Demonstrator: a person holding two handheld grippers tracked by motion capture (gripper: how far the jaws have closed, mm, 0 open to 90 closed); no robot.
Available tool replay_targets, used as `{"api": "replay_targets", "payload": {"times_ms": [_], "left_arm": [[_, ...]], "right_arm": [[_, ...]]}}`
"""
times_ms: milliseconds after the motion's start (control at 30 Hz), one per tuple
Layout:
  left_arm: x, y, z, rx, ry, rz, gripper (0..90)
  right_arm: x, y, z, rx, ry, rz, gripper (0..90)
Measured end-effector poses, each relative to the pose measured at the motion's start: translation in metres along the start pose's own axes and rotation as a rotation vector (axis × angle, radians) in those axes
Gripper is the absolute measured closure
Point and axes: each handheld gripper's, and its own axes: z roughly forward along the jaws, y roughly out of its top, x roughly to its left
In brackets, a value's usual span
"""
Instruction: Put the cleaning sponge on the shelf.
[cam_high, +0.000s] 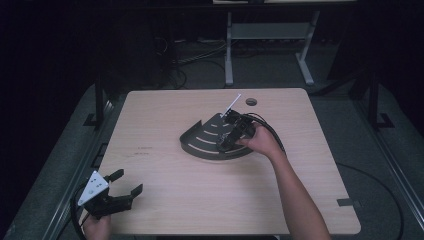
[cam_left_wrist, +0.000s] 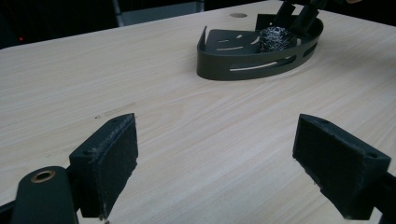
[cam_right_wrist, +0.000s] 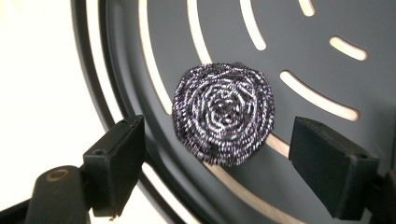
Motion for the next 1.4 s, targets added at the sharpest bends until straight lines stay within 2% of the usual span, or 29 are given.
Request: {"api": "replay_targets", "payload": {"times_ms": [400, 833, 967, 1167, 1400], "left_arm": [[-0.003, 0.000, 0.003, 0.010, -0.002, 0.010, 13.5], [-0.004, 0.001, 0.003, 0.013, -0.004, 0.013, 13.5], [-0.005, 0.001, 0.004, 0.015, -0.008, 0.016, 13.5], [-0.004, 0.000, 0.003, 0.012, -0.008, 0.014, 13.5], [-0.005, 0.000, 0.003, 0.016, -0.010, 0.016, 13.5]], "right_arm": [[0.009, -0.010, -0.015, -0.027, 0.002, -0.017, 17.5], [0.015, -0.023, -0.024, -0.028, 0.008, -0.028, 17.7], [0.024, -0.031, -0.028, -0.042, -0.002, -0.051, 18.6], [0.029, -0.038, -0.032, -0.026, -0.016, -0.066, 17.9], [0.034, -0.045, -0.040, -0.036, -0.018, -0.072, 17.7]]}}
